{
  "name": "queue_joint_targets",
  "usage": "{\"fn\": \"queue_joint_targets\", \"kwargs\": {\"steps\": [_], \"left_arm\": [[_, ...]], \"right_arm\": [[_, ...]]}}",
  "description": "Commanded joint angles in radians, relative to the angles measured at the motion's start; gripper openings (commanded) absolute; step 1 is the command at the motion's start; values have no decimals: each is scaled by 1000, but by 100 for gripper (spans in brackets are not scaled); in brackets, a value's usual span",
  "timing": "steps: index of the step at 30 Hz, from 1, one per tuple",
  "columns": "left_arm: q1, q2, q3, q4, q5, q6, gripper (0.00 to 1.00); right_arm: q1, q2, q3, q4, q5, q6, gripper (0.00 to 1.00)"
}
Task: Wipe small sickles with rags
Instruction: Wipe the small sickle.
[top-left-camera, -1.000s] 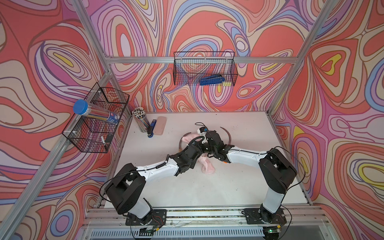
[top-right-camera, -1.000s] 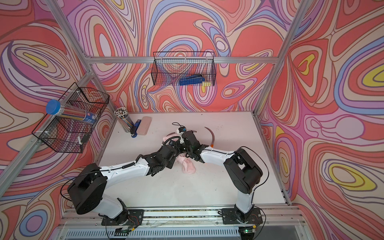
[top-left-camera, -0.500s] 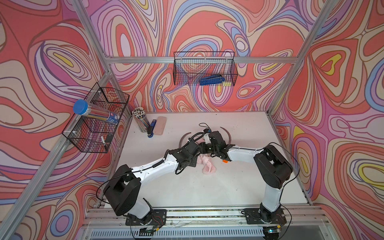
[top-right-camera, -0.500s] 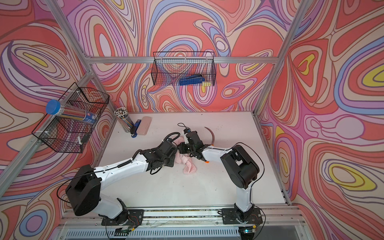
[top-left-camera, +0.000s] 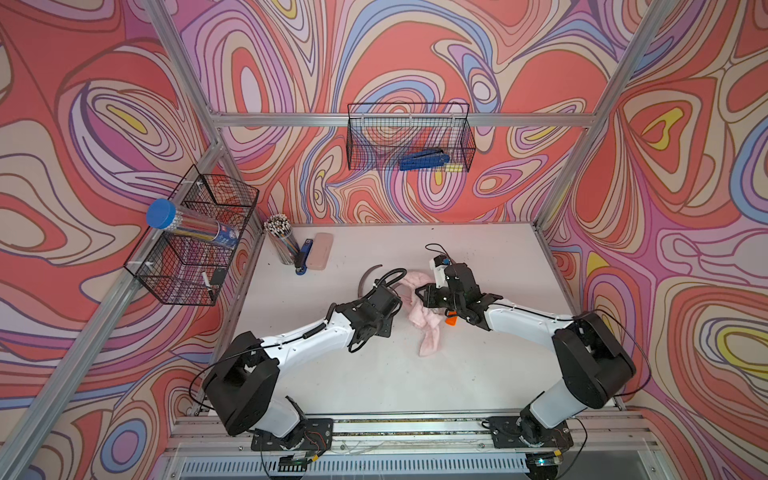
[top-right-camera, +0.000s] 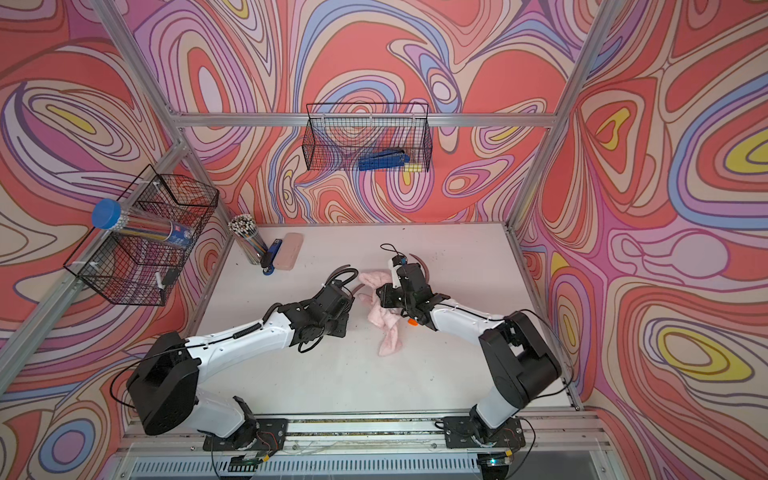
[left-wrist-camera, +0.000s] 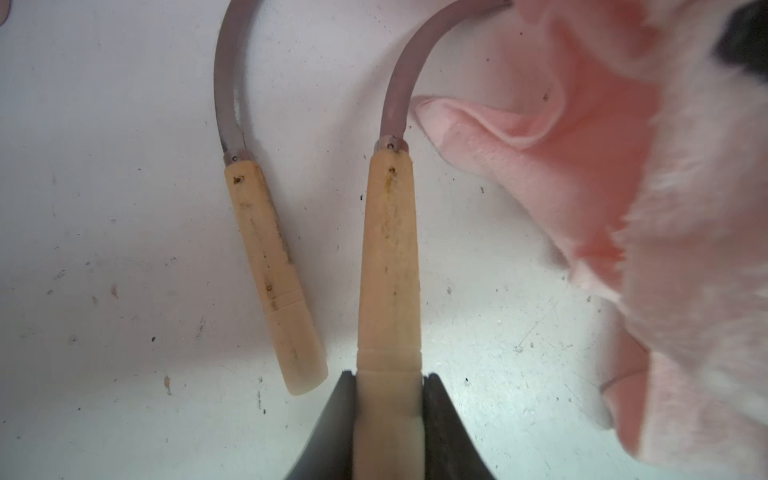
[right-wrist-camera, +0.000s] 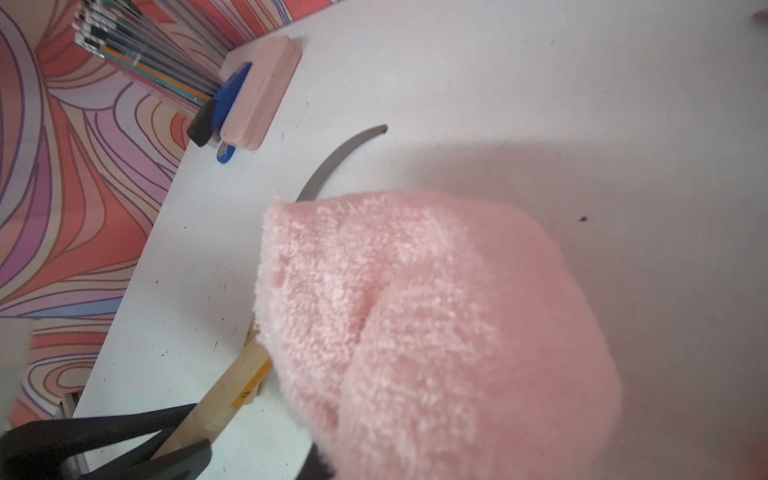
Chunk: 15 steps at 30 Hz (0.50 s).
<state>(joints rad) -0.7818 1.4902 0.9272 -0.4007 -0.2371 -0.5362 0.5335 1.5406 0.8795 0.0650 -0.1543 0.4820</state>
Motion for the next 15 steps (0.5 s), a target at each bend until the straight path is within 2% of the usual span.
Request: {"fn": "queue_joint_targets", "kwargs": {"steps": [1, 4, 8, 11, 15], "left_arm": [[0, 19, -10, 16, -39, -23, 0], [0, 20, -20, 34, -30, -5, 0], [-12, 18, -36, 63, 2, 23, 0], [-26, 9, -39, 69, 3, 29, 0], [-35, -2, -46, 92, 15, 37, 0]], "right_arm": [[0, -108, -13, -130, 201, -37, 0], [0, -156, 16, -172, 242, -56, 0], [0, -148, 103, -173, 147, -73, 0], [0, -53, 223, -159, 36, -71, 0], [0, 148, 378, -100, -169, -45, 0]]}}
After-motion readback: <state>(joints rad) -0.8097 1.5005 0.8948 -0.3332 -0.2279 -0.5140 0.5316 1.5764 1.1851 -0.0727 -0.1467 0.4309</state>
